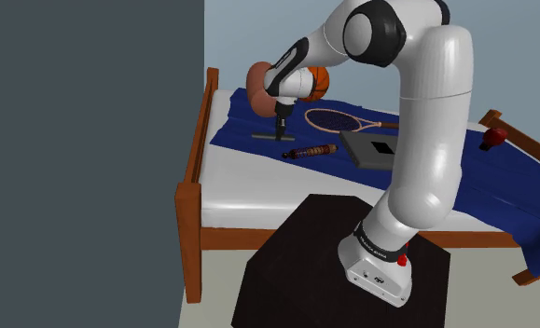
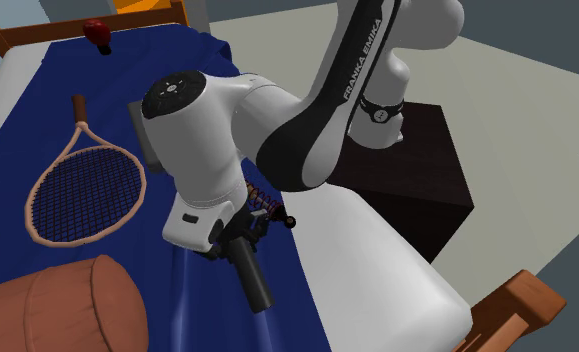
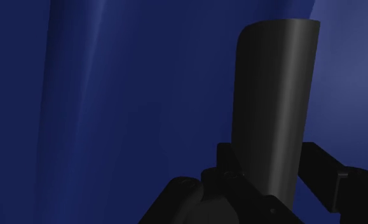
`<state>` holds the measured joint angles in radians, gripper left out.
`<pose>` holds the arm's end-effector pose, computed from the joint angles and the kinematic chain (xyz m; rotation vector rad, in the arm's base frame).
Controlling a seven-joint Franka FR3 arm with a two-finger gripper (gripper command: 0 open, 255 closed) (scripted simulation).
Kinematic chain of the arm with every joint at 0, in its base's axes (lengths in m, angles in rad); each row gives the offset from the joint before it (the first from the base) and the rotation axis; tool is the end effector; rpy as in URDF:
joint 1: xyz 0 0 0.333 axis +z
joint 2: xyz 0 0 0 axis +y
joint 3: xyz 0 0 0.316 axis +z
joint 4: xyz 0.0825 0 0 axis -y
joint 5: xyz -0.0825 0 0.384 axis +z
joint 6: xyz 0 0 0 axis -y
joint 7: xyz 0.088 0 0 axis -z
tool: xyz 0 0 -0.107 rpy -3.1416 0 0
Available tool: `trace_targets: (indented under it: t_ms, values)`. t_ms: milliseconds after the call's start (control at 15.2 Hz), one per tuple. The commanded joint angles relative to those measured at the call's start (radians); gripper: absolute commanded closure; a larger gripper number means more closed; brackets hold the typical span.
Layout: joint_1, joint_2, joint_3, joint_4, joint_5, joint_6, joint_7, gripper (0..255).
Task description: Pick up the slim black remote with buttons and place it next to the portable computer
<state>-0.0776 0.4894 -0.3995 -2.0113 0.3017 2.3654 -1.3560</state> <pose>0.5319 -0.2662 0.2181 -2.8885 -1.0343 0.0560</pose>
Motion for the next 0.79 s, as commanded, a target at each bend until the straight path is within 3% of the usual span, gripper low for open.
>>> trace_targets:
  t_ms: [0, 726]
  values:
    - [0.008, -0.022, -0.008, 0.001, -0.013, -0.022, 0.010, 255]
    - [0.034, -0.127, -0.045, 0.016, -0.077, -0.132, 0.053, 255]
